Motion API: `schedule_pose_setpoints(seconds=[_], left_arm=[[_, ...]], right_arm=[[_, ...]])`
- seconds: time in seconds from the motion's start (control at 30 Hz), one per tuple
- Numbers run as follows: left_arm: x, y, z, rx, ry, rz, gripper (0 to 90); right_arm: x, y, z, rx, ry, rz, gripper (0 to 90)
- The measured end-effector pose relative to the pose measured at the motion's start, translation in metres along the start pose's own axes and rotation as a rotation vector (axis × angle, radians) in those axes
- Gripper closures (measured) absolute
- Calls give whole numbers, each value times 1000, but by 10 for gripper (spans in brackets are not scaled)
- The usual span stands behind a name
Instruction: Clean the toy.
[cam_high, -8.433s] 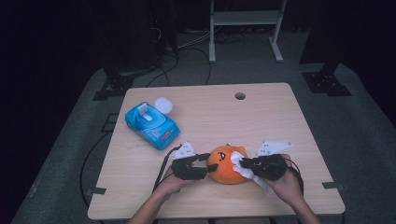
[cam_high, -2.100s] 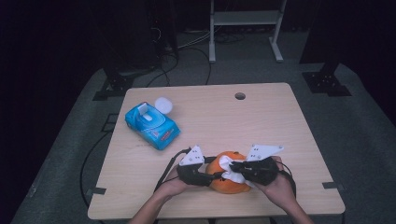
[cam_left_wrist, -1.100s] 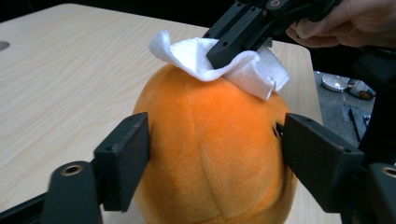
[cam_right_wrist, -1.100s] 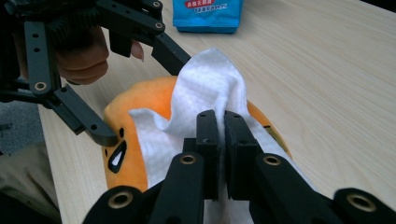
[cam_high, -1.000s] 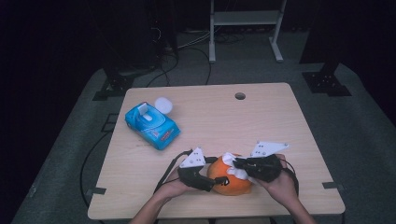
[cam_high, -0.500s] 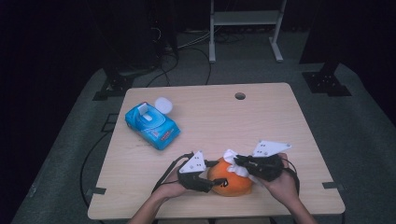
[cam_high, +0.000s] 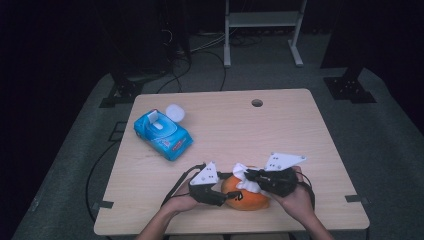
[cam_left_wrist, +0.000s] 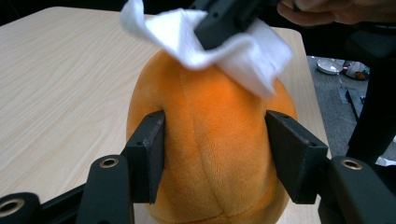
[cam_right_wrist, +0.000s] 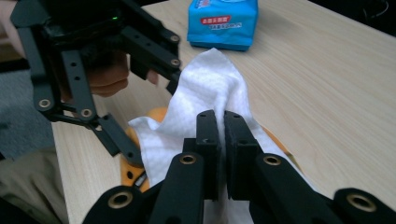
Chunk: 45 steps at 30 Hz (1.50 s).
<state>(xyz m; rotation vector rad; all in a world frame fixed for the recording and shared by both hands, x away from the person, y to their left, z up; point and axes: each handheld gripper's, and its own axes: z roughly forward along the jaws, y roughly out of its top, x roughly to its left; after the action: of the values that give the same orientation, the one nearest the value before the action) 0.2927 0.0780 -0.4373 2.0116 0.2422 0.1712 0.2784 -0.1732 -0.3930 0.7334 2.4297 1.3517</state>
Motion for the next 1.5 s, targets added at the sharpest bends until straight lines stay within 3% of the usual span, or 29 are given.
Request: schedule_pose_setpoints(seconds=[0.1, 0.2, 0.27, 0.5, 0.6, 0.7, 0.73, 0.83, 0.87, 0.9, 1.0, 1.13, 1.2, 1.3, 1.4, 1.5], left_arm=[[3, -1, -1, 6, -3, -8, 407], [5, -2, -2, 4, -8, -19, 405], [5, -2, -1, 5, -8, -28, 398], [7, 5, -5, -7, -14, -68, 249], [7, 9, -5, -22, -18, -103, 204], [9, 8, -2, 7, -16, -137, 180], [13, 2, 1, 34, -43, -190, 149], [13, -4, 5, 41, -63, -208, 150], [13, -4, 5, 45, -63, -200, 225], [12, -3, 5, 48, -56, -191, 225], [6, 6, 2, 18, 4, -80, 456], [1, 18, -2, -59, 72, 47, 486], [3, 19, -2, -75, 73, 55, 479], [7, 9, 0, -31, 59, 63, 464], [15, -2, -6, -19, 38, 33, 452], [20, -11, -13, -24, 25, -11, 452]], right_arm=[[-8, -5, -4, 3, -19, 26, 849], [-24, -15, -9, 3, -8, 100, 849], [-23, -16, -9, 5, -5, 103, 849], [-11, -11, -4, 22, -32, 53, 849], [-5, -9, -3, 22, -17, 33, 849], [3, -6, -2, 27, 13, 9, 849], [7, -4, -2, 34, 30, -3, 849], [8, -4, -1, 41, 41, -2, 848], [6, -4, 0, 42, 41, 7, 848], [6, -4, 0, 42, 41, 7, 848], [4, -2, -6, 12, 4, -2, 848], [4, 5, -16, -53, -29, -18, 849], [3, 7, -19, -86, -40, -15, 848], [1, 5, -14, -57, -33, -15, 849], [-6, -6, -2, -6, -6, 5, 849], [-12, -9, -6, -7, -12, 23, 849]])
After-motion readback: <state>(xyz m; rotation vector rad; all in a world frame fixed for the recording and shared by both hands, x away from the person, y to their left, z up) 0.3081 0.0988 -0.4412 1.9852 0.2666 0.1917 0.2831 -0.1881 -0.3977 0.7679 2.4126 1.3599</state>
